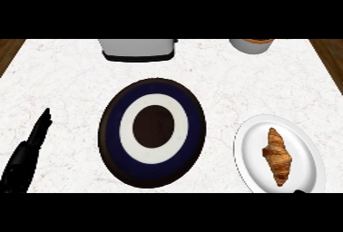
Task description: Pick the croissant from the plate and place it in the plate
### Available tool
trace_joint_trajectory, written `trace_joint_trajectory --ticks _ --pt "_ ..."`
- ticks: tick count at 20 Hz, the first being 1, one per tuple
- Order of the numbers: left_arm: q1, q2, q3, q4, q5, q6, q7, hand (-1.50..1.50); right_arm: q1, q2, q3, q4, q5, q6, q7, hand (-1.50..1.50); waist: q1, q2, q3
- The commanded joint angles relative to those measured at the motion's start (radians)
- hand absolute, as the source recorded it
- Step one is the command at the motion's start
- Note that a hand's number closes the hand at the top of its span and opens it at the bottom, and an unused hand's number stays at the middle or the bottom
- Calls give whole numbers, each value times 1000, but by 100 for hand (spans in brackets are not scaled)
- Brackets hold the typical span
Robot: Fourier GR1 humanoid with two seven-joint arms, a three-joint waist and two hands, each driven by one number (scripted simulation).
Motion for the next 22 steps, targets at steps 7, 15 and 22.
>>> trace_joint_trajectory --ticks 7,15,22 --pt "-40 -24 13 37 -25 -12 -5 0 -14 -345 -136 -29 48 111 494 -150 25 8 0" --pt "-83 -27 30 62 -49 -53 8 0 -159 -467 -76 19 59 244 774 -150 22 6 1" --pt "-79 -10 68 12 -25 -100 71 0 -226 -536 -44 181 46 436 785 -150 19 4 1"
